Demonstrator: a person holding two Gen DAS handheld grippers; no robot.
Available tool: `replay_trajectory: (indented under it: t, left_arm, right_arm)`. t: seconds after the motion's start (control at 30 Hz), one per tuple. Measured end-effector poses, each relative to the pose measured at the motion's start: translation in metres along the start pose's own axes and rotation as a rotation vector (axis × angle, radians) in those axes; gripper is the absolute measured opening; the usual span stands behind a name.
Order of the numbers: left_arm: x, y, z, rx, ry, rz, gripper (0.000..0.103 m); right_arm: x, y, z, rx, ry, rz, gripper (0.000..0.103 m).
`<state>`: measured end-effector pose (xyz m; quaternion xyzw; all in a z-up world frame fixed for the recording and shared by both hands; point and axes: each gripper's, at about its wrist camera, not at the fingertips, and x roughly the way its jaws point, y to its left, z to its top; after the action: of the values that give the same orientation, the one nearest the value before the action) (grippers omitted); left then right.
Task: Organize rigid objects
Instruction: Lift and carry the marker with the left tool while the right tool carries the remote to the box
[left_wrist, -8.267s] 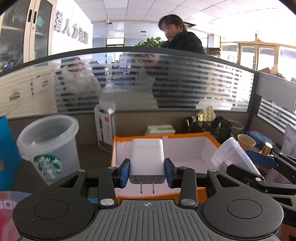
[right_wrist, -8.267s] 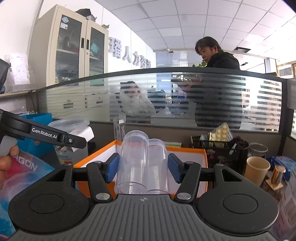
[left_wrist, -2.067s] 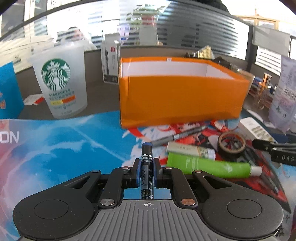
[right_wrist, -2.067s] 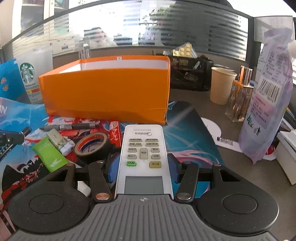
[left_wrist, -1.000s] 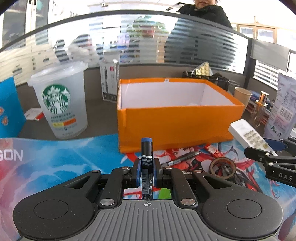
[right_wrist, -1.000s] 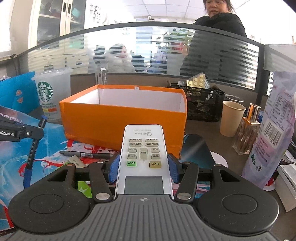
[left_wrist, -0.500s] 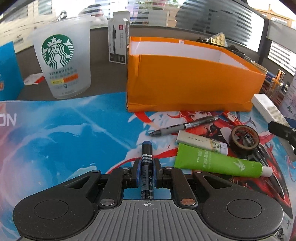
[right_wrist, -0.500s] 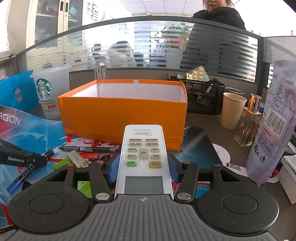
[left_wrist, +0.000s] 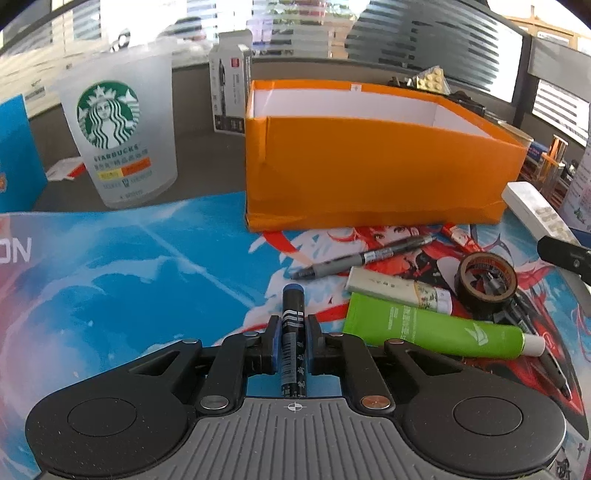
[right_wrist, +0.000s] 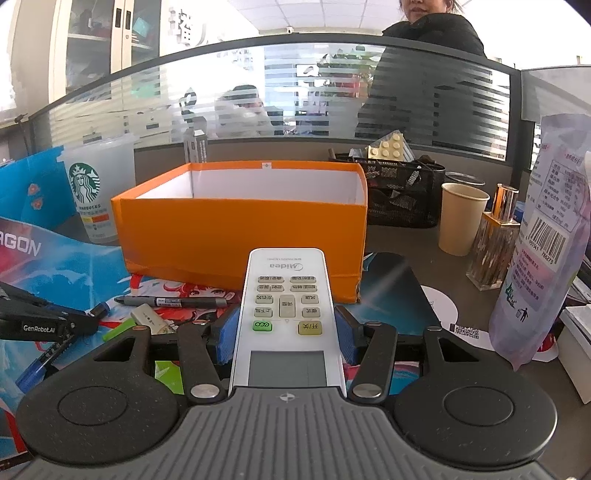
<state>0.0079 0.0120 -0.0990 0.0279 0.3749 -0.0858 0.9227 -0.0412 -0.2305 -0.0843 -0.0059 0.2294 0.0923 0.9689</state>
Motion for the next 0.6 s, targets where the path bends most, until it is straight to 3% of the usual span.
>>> replay_trajectory:
  t: [0.6]
  left_arm:
    - [-0.047,-0.004,0.065,-0.019,-0.224,-0.018,0.011]
  right_arm:
    - [-0.013,0.019,0.039,-0.053,-0.134,0.032,0.050]
